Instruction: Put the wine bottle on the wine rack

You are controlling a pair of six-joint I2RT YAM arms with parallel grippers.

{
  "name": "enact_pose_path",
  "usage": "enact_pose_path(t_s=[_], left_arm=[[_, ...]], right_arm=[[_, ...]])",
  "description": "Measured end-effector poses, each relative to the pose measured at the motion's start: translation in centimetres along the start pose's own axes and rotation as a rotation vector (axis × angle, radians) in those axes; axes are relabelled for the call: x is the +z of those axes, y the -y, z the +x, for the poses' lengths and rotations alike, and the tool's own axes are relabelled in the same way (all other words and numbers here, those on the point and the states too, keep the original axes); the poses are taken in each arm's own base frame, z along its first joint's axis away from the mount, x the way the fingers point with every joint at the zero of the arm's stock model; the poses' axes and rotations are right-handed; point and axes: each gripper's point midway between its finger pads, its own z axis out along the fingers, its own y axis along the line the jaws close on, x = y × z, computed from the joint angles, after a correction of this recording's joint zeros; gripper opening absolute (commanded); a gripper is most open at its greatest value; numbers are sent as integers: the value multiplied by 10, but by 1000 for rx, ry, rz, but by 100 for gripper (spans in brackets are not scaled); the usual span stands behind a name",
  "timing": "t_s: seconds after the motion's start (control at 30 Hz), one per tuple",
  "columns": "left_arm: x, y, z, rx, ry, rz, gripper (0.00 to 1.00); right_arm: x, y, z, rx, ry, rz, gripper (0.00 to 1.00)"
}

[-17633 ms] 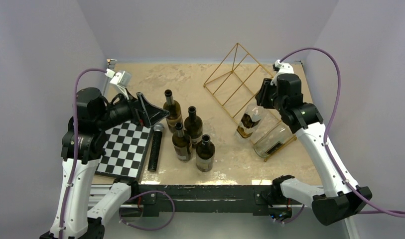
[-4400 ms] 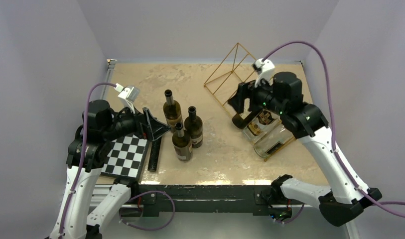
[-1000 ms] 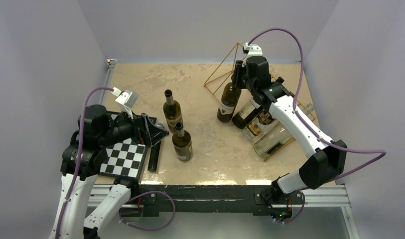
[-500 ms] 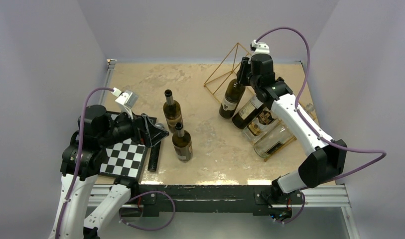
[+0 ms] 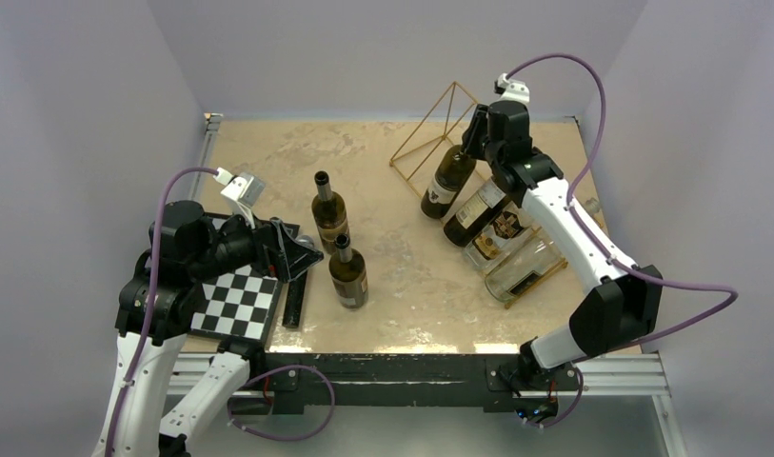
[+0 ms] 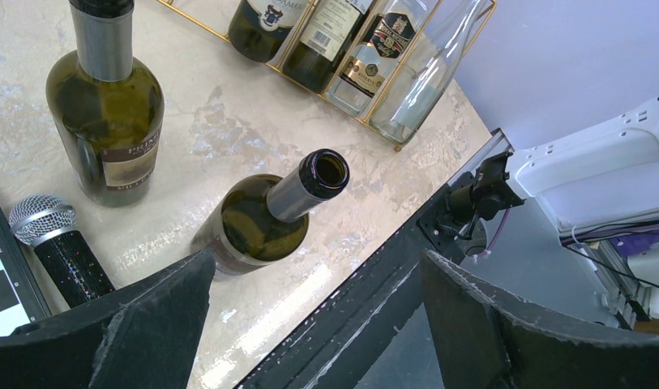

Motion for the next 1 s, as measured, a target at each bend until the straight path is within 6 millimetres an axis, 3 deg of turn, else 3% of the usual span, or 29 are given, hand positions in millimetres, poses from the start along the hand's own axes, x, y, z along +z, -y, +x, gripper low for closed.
enact_pose_path(t_s=[0.2, 0.53, 0.67, 1.0], left_arm=[[0, 0, 0, -1, -1, -1, 99], [0, 0, 0, -1, -2, 0, 99], [0, -1, 0, -1, -1, -3, 99], [1, -1, 0, -2, -1, -6, 99]], right_arm=[[11, 2, 15, -1, -36, 15, 0], [23, 9, 14, 45, -13, 54, 1], [29, 15, 13, 74, -9, 93, 16], [31, 44, 14, 197, 7, 239, 34]])
